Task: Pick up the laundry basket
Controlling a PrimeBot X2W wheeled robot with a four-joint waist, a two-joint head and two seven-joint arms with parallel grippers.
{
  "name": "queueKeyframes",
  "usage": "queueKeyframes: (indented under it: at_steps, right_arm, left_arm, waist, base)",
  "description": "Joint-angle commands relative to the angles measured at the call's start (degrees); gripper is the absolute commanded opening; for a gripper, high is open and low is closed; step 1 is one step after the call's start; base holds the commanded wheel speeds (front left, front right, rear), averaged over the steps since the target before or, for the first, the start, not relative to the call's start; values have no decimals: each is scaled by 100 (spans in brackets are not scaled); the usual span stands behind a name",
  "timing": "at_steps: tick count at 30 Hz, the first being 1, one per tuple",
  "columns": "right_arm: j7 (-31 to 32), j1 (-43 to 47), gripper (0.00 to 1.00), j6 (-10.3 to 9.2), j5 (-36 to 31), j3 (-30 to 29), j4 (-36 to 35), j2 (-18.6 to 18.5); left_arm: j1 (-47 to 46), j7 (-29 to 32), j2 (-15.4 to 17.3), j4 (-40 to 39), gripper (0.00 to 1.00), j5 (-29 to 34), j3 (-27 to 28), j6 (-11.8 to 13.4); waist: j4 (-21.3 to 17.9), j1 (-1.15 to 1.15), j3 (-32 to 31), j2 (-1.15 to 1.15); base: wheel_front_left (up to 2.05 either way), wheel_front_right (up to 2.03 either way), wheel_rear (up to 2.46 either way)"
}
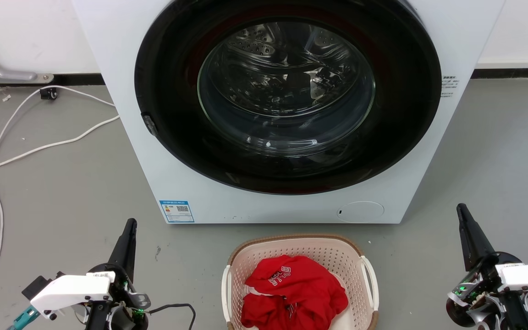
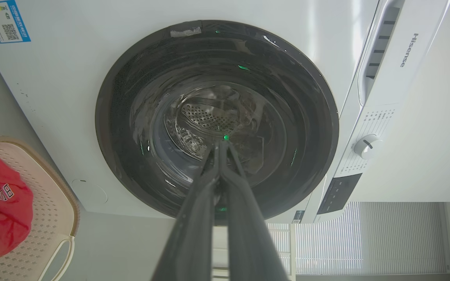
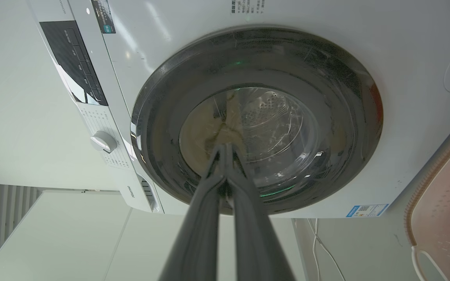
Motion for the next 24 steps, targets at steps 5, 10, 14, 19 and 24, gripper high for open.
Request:
queueKeyframes:
  at_steps: [5, 10, 14, 19, 24]
  right_arm:
    - [16, -51, 0, 2, -27, -5, 4, 21]
    - [15, -51, 0, 2, -26, -4, 4, 20]
    - [14, -51, 0, 2, -26, -3, 4, 20]
    - [14, -51, 0, 2, -25, -2, 4, 20]
    - [14, -51, 0, 2, -24, -2, 4, 20]
  left_arm:
    - [-60, 16, -5, 7, 0, 7, 17, -19]
    - [-60, 16, -6, 7, 0, 8, 18, -18]
    - [-60, 16, -6, 7, 0, 8, 17, -18]
    - [-60, 17, -6, 7, 0, 8, 18, -18]
    - [-60, 17, -7, 7, 0, 9, 18, -19]
  waist:
    - [0, 0, 0, 0]
    - [0, 0, 0, 0]
    - [0, 0, 0, 0]
    - [0, 0, 0, 0]
    - [0, 0, 0, 0]
  base:
    - [0, 0, 0]
    - [0, 0, 0]
    - [0, 0, 0]
    - [0, 0, 0]
    - [0, 0, 0]
